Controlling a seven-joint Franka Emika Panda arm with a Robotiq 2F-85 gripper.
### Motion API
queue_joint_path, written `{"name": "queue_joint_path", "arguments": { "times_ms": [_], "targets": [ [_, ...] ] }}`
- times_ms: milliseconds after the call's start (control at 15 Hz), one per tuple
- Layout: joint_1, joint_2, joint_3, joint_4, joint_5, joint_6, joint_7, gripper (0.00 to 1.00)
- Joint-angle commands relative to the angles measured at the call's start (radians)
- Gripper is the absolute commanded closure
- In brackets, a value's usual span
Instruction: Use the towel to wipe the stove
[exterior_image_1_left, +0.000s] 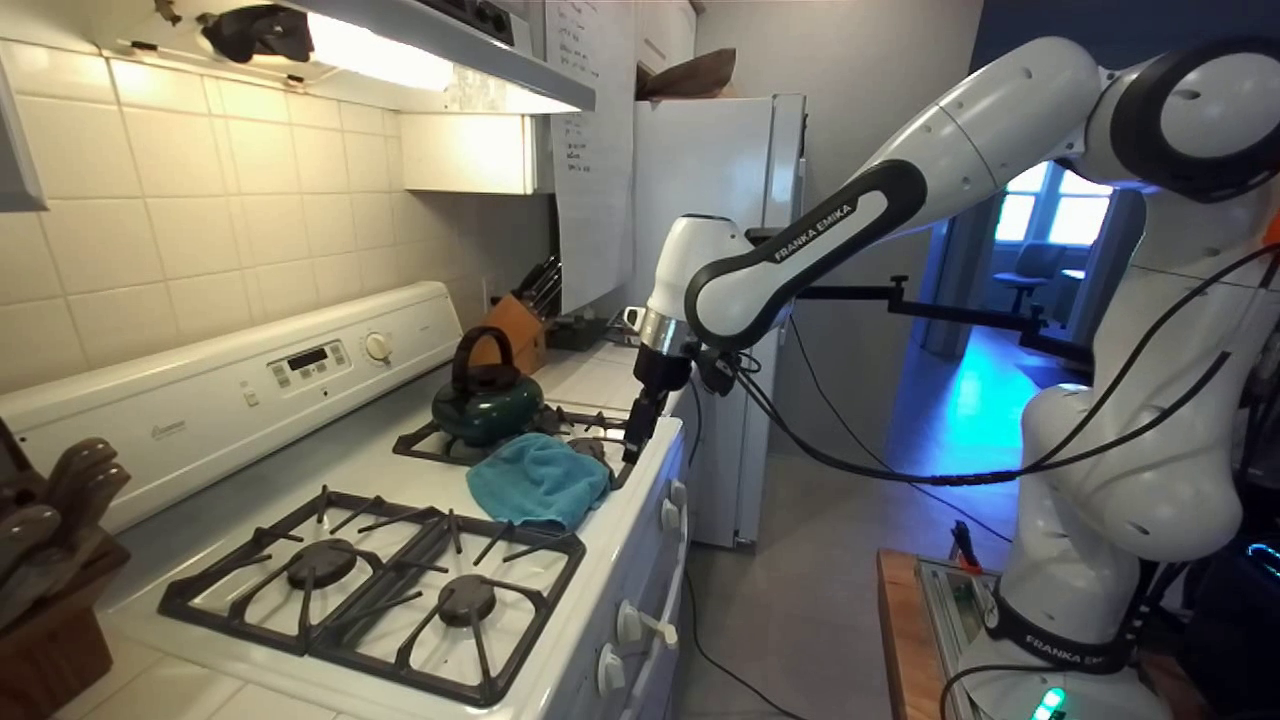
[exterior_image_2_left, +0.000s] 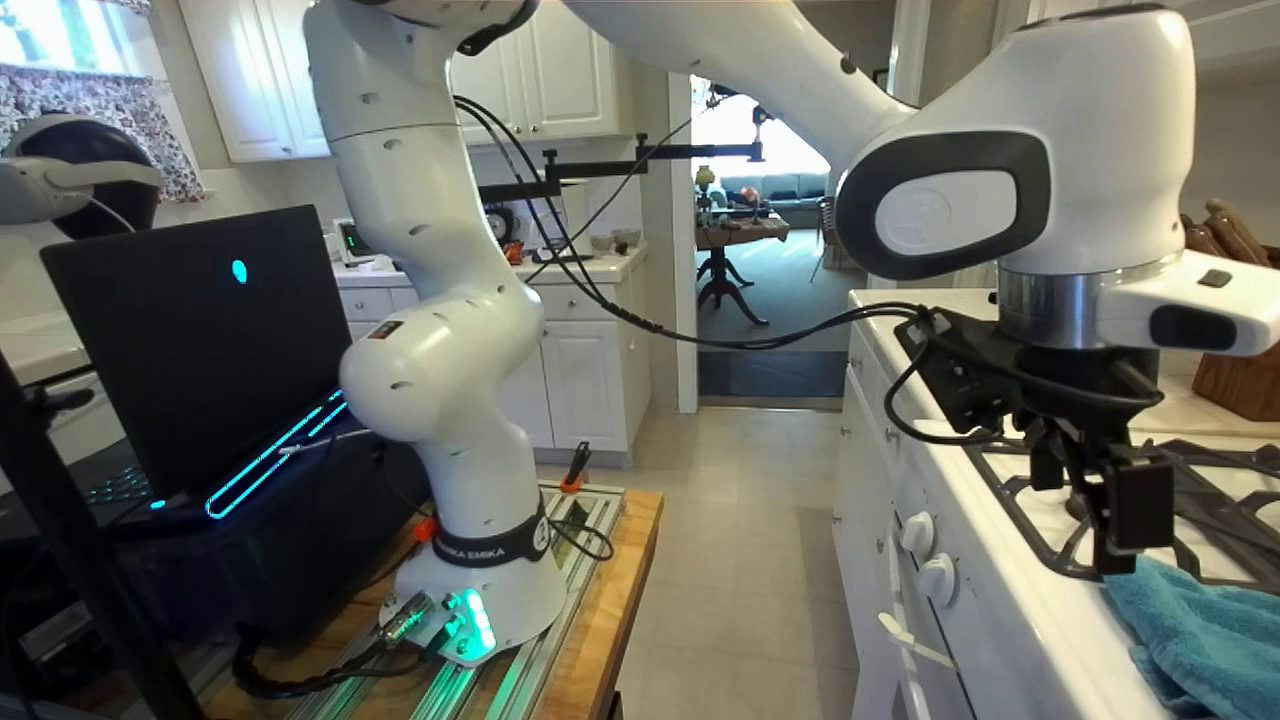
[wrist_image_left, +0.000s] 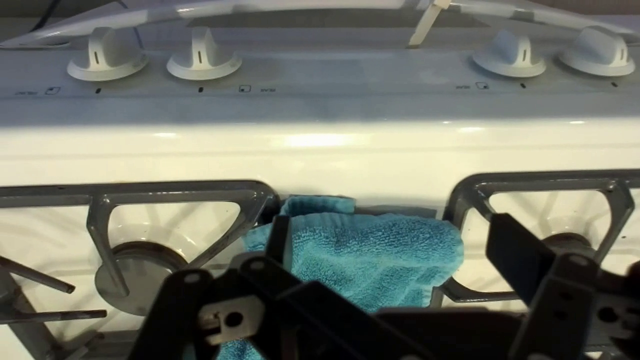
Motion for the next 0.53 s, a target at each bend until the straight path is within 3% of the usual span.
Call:
{"name": "queue_joint_path", "arguments": {
  "times_ms": [0, 133, 200, 400, 467],
  "targets": [
    [-0.018, 0.058, -0.001, 0.064, 0.027, -0.031, -0.06, 0.0],
    [-0.034, 0.066, 0.004, 0.081, -0.013, -0.022, 0.017, 0.0],
    [-0.027, 0.036, 0.01, 0.036, 0.003, -0.007, -0.015, 0.0],
    [-0.038, 0.05, 0.009, 0.058, 0.003, -0.007, -0.008, 0.0],
    [-0.03, 0.046, 0.01, 0.061, 0.023, -0.031, -0.075, 0.0]
  ]
}}
